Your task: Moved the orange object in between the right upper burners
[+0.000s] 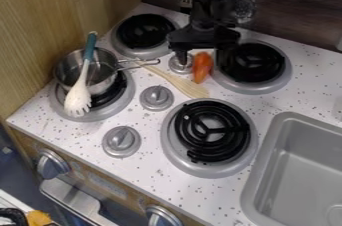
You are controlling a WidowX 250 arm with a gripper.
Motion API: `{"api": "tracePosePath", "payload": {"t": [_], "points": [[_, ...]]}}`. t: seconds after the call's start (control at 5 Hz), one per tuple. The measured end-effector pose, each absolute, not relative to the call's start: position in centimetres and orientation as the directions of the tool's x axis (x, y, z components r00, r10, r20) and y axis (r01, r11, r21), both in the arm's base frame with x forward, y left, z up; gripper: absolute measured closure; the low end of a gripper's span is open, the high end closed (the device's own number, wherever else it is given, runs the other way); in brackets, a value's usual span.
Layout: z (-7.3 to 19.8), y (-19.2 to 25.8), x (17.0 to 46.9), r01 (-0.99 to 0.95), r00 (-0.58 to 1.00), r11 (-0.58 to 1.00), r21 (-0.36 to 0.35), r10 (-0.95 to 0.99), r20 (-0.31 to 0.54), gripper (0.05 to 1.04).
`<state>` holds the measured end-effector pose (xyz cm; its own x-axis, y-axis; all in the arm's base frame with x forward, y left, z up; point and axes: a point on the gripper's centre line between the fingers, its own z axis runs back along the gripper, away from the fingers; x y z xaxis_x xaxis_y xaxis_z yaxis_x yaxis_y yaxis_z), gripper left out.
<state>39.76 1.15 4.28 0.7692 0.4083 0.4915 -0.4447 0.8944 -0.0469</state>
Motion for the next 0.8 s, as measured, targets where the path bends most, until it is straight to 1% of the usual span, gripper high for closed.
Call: {"api": "tracePosePath", "payload": {"t": [0.2, 0.4, 0.6, 0.8], "points": [[4.9, 1.1, 39.0, -0.410, 0.788, 0.911, -0.043, 0.378, 0.486, 0.083], [6.3, 2.1, 37.6, -0.387, 0.784, 0.921, -0.042, 0.352, 0.512, 0.083], [6.5, 1.9, 36.8, -0.344, 0.828, 0.939, 0.004, 0.301, 0.473, 0.083], [7.0, 1.0, 36.1, -0.261, 0.850, 0.965, -0.005, 0.233, 0.473, 0.083]]}}
